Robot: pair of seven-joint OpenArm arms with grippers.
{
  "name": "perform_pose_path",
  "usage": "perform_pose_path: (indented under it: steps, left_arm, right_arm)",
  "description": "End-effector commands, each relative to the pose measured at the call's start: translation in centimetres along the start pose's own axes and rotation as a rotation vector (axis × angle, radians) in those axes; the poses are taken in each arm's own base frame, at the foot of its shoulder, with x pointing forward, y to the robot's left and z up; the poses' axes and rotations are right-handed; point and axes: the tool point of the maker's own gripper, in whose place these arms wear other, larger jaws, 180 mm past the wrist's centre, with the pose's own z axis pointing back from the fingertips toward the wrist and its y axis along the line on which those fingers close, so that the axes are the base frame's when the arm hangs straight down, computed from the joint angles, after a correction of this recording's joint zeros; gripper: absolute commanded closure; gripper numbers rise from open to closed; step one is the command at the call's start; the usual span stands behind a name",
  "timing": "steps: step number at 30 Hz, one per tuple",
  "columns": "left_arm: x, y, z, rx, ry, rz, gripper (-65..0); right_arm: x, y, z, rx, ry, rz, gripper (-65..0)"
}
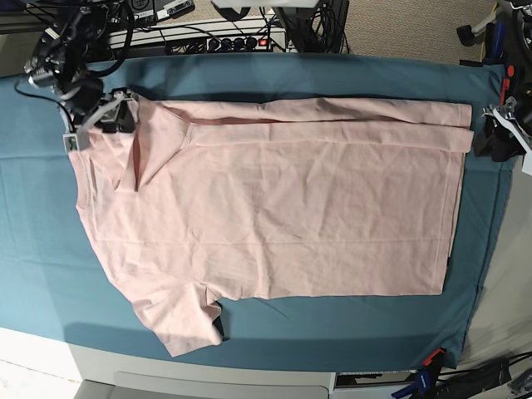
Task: Fold the T-shirt properly
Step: 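Open the right gripper and reposition it at the folded corner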
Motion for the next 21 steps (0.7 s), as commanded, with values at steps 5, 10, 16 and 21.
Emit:
perform_pose_path:
  steps: [5,10,16,21]
  left_arm:
    - [1.5,0.2,0.4,0.0,-0.037,-0.027,-29.2]
    - [1.5,0.2,0.4,0.0,-0.037,-0.027,-29.2]
    - [1.5,0.1,0.4,0.0,-0.037,-0.027,-29.2]
    - [1.5,0.2,0.5,0.0,-0.036,-0.027,-29.2]
  right_arm:
    - [5.5,-0.3,2.7,-0.124,-0.113,0.228,-23.6]
    - [4.8,-0.8,2.8,-0.17,-0.063,0.29,-23.6]
    - [3.6,0.4,2.1,-0.146,-0.034,0.336,-23.6]
    - [3.3,2.0,1.1,-0.111,-0.008,0.392,-23.6]
